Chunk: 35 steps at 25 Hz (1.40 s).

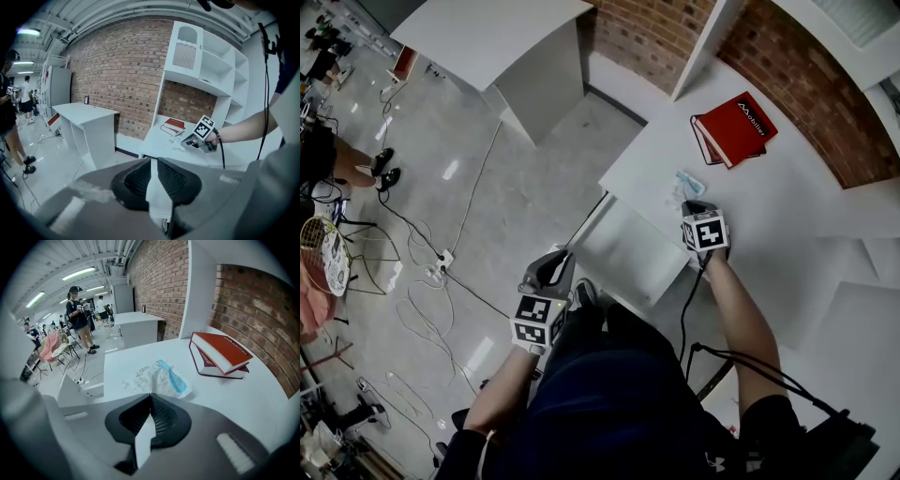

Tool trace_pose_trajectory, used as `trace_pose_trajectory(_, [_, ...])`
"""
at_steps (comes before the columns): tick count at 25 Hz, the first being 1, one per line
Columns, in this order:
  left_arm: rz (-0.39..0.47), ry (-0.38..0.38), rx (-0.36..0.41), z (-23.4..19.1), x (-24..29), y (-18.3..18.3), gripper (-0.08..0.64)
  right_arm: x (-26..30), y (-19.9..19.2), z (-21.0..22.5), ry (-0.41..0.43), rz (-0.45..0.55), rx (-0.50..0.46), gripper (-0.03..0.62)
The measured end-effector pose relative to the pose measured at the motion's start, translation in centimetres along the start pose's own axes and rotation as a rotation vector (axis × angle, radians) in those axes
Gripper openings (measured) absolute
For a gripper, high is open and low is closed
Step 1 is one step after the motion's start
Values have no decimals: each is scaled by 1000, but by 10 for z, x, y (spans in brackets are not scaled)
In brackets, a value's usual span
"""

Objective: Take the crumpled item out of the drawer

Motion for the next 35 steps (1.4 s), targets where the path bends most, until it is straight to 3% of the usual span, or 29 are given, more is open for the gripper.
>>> trace_pose_trajectory(10, [-13,2,-13,-4,6,-3,48,17,0,7,4,-41,40,20])
trace_pose_trajectory(16, [-4,-10,-10,-2,8,1,48,9,8,6,-3,9,50,104])
trace_pose_trajectory(21, [8,-25,3,1,9,5,48,-9,17,8,-30,89,47,117])
trace_pose_trajectory(28, [47,-23,23,-1,5,19,48,-63,40,4,-81,287,46,106])
trace_pose_trajectory(35, [105,2,11,-4,-8,44,48,-130,64,-15,-55,492,66,95])
Point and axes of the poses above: the fingertips, and each gripper's own axes: x forward along the fingers, z to its right, y out of its top, the point moved 5 cm from there along -x, backward along the fingers, and after that the axes turned 6 degrees about y, right-handed, at the moved point
